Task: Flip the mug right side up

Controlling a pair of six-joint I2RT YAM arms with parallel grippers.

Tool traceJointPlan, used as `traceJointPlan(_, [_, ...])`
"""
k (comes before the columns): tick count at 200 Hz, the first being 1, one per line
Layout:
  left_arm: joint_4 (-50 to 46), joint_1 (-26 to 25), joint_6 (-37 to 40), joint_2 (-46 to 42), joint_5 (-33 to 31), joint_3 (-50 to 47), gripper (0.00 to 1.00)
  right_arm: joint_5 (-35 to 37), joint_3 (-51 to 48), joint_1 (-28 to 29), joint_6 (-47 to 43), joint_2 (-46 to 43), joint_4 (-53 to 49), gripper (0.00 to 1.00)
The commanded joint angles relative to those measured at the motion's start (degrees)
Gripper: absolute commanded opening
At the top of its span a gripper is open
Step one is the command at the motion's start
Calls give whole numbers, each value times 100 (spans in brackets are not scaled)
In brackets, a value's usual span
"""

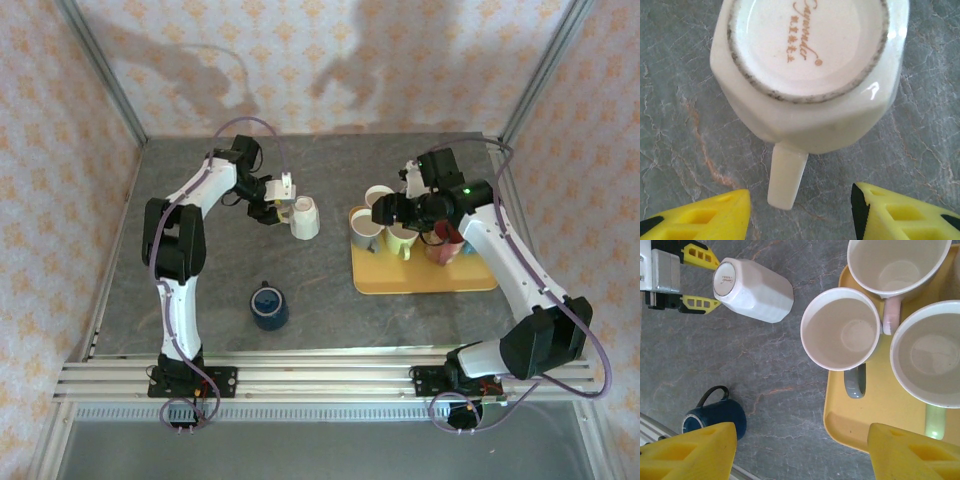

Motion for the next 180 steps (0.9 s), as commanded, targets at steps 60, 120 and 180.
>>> traceJointPlan(60, [-320,-38,598,214,361,262,51,-56,52,-40,234,-76,-21,71])
traceJointPlan(120, [-376,-157,719,288,181,228,48,39,85,-45,336,-77,-88,71])
traceJointPlan(180, [-252,-202,595,396,104,253,44,61,120,-42,352,-117,-123,72])
